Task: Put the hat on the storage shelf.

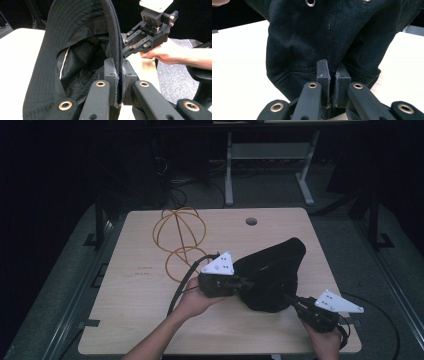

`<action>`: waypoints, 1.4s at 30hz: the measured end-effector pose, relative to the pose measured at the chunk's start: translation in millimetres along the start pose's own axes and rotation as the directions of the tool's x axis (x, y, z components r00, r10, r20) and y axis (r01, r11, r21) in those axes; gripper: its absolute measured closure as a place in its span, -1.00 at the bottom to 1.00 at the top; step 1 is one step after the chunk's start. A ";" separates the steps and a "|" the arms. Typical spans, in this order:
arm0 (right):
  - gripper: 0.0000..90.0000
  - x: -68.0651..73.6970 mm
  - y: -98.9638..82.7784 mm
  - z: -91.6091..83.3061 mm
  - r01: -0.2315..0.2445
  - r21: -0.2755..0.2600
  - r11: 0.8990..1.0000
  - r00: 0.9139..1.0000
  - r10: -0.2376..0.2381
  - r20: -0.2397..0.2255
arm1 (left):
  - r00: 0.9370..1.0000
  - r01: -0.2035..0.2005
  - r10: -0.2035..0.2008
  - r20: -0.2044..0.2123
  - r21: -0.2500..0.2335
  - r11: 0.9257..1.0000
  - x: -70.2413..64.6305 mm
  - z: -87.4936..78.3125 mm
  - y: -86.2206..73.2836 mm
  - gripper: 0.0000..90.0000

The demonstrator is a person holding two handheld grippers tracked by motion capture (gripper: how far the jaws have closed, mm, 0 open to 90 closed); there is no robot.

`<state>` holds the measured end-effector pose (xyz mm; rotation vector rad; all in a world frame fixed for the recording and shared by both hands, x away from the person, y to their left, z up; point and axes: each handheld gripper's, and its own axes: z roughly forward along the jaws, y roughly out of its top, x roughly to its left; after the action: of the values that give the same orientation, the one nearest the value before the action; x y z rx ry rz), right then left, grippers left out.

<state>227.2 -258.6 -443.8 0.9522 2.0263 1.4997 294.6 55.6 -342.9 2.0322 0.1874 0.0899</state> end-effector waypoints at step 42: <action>0.90 -3.0 75.6 -35.4 0.093 -0.057 0.994 0.996 -0.093 0.002 | 0.977 0.027 -0.016 -0.212 0.047 0.999 -11.7 -66.9 -54.0 0.19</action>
<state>224.5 -270.5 -361.2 0.8232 1.9891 1.4992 268.3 136.4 -360.6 2.0681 0.3482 0.2917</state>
